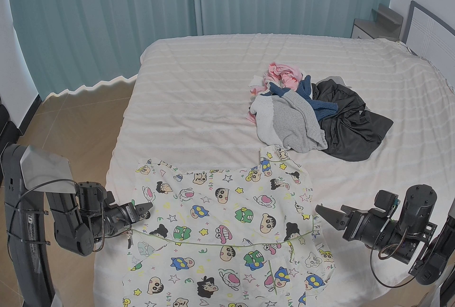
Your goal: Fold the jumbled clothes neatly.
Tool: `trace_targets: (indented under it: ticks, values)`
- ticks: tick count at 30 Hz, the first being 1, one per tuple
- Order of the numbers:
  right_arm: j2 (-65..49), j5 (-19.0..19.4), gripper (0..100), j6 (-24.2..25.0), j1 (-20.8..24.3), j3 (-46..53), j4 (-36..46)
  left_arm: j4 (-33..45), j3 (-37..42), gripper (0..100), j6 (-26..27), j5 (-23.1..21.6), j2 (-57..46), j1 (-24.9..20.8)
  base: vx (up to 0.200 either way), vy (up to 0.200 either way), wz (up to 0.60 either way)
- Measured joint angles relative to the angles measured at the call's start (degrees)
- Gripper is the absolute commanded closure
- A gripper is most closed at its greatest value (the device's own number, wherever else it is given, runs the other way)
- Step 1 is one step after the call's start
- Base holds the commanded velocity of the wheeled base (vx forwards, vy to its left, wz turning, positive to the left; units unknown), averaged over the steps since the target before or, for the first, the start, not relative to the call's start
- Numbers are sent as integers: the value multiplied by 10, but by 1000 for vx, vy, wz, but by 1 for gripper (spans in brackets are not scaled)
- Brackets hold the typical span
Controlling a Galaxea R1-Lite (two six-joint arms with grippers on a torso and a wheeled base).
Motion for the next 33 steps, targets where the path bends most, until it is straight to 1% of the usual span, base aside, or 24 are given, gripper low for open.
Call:
trace_targets:
  ticks: [6,11,15,16,33]
  values:
    - [0,1,0,0,2,0,0,0,-11,0,-1,-2,14,-1,0,0,0]
    - [0,1,0,0,3,0,0,0,-13,0,-2,-26,20,-1,0,0,0]
    - [0,1,0,0,3,0,0,0,-15,0,-4,-29,24,-2,0,0,0]
    - [0,1,0,0,3,0,0,0,-16,100,-4,-30,25,-2,0,0,0]
    - [7,1,0,-1,2,-1,0,0,-11,100,-1,-26,22,13,0,0,0]
